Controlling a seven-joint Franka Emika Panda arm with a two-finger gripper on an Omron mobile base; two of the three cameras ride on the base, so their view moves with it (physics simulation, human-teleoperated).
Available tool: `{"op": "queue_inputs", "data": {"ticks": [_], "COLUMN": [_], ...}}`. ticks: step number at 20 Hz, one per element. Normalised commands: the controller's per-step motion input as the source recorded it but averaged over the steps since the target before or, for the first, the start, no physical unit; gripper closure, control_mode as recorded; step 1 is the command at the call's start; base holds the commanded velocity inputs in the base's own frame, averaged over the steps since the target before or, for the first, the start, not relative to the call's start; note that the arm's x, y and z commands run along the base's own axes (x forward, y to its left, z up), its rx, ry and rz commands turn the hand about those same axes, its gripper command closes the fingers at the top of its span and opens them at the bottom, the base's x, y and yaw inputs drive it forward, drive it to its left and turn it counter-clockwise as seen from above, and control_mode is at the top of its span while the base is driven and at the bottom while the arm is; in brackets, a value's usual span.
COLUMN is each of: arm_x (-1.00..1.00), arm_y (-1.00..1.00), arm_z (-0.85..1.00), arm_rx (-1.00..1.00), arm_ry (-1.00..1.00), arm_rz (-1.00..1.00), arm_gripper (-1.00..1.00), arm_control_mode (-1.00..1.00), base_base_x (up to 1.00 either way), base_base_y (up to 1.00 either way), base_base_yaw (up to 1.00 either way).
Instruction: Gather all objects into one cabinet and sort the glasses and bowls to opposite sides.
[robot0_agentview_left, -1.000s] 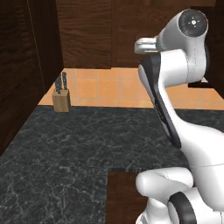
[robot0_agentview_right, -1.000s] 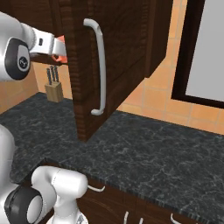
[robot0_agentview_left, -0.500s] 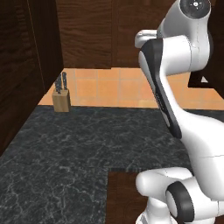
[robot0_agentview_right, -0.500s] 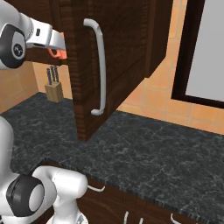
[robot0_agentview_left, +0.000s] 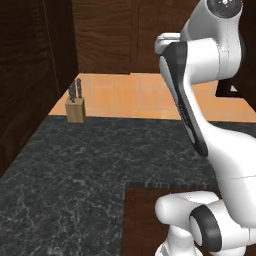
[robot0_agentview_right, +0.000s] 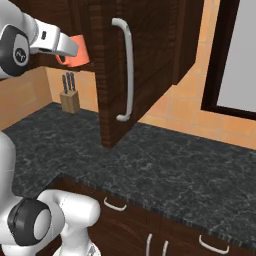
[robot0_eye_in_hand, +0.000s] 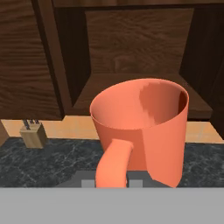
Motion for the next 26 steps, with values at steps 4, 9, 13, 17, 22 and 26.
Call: {"op": "queue_inputs", "data": {"ticks": [4,9,13,17,22,26], "arm_x": [0.00,0.00,0.00,0.00,0.00,0.00], "arm_y": [0.00,0.00,0.00,0.00,0.00,0.00], "arm_z": [0.00,0.00,0.00,0.00,0.00,0.00], "arm_rx": [0.00,0.00,0.00,0.00,0.00,0.00], "arm_ry": [0.00,0.00,0.00,0.00,0.00,0.00], "arm_rz": [0.00,0.00,0.00,0.00,0.00,0.00], "arm_gripper": [1.00,1.00,1.00,1.00,1.00,1.00], "arm_control_mode": [1.00,1.00,1.00,1.00,1.00,1.00], "base_base_x": [-0.07,-0.58,-0.85,-0.91,-0.95,-0.82], "base_base_y": [0.00,-0.08,0.00,0.00,0.00,0.00], "base_base_yaw": [0.03,0.03,0.06,0.04,0.00,-0.24]}}
